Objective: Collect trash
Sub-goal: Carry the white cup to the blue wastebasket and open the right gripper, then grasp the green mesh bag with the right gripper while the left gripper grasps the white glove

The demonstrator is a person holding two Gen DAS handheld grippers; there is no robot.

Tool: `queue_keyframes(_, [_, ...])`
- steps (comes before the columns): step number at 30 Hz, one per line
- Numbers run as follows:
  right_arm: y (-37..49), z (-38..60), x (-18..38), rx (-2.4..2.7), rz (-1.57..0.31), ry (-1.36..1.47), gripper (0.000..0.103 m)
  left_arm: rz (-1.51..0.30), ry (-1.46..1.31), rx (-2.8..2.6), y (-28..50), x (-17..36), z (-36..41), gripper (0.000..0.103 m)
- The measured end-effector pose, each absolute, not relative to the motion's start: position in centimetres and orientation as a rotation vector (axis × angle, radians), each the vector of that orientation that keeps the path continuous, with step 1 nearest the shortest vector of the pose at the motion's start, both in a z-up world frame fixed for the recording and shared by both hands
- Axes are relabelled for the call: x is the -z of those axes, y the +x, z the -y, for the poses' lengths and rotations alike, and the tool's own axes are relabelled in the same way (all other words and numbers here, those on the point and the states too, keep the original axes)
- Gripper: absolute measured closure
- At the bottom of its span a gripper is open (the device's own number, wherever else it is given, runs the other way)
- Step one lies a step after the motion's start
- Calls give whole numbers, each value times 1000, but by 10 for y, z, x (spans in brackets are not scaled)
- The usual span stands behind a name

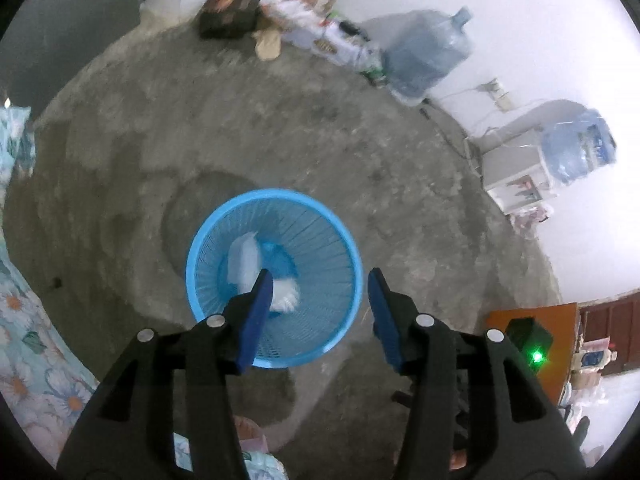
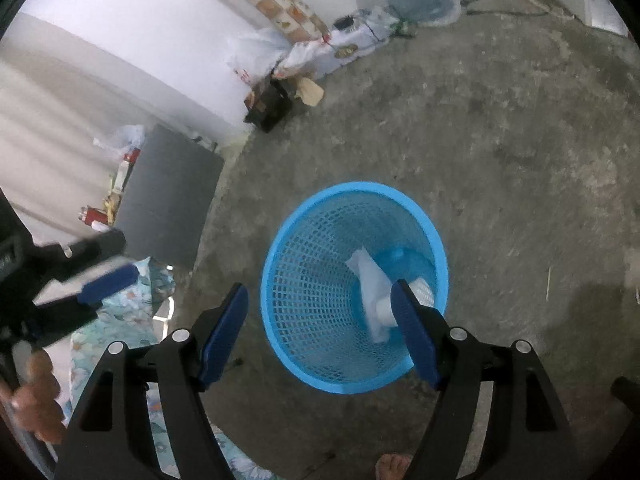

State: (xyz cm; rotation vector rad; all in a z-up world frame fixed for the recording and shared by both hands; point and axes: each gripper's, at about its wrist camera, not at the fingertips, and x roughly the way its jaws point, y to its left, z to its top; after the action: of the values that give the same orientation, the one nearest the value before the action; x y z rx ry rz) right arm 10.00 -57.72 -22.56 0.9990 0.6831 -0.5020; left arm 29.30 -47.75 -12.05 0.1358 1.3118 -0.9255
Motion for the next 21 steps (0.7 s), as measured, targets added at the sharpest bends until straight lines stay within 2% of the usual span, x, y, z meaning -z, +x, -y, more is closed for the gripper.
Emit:
queue_keyframes(8, [67,532,137,459,-618,870,31,-1078,163,1033,252,2,422,47])
queue_keyframes(13, [50,485,75,315,-571,812,31,-948,120,1034,221,-85,318,37])
queue_keyframes(16, [51,451,50,189,-573,799,31,-890,71,934,207,-127,233,34])
queue_keyframes(21, [62,381,22,-84,-635,789,31,-779,-21,759,177,-154,108,31])
